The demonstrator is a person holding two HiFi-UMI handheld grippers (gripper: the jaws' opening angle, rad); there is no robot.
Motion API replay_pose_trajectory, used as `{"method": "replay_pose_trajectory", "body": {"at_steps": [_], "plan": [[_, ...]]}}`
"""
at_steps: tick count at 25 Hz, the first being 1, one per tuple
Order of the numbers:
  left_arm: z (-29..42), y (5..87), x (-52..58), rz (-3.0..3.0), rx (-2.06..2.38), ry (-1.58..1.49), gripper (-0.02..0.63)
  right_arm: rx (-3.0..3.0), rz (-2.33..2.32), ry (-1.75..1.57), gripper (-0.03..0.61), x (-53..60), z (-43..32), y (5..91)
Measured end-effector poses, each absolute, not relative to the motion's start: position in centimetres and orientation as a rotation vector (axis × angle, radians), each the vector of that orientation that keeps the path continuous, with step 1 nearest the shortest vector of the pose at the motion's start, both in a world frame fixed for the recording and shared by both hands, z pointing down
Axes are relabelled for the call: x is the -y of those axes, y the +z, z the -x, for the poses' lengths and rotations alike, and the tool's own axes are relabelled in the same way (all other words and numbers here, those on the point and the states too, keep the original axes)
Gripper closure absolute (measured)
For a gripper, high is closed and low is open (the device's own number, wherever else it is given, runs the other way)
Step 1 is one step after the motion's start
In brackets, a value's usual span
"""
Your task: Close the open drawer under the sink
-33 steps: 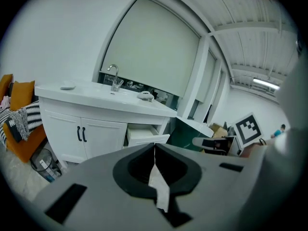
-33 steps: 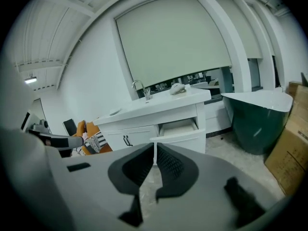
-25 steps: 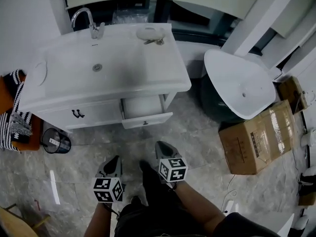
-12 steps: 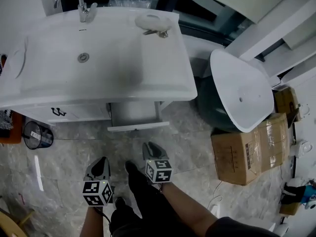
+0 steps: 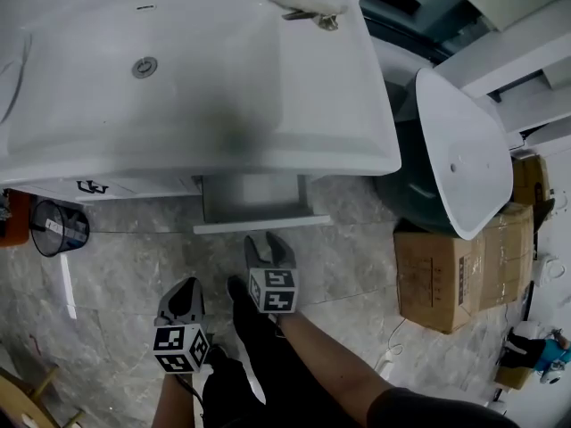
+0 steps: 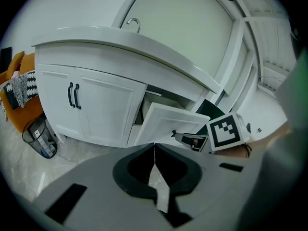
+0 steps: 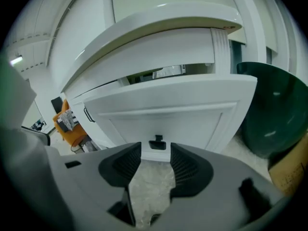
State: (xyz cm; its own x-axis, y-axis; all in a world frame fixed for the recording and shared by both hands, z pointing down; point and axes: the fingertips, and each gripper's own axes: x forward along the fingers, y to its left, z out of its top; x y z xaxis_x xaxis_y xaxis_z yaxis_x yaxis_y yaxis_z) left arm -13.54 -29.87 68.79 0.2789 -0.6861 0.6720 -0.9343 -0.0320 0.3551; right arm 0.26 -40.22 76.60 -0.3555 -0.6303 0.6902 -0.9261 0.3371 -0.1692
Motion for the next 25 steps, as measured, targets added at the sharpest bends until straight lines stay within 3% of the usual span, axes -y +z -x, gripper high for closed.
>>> {"method": "replay_pose_trajectory", "body": {"at_steps": [25], "plan": [[14.6,70.6,34.5,-1.773,1.512,0.424,0.598,2.139,-1.38,0.764,0.405,47.1,0.8,77.8]]}}
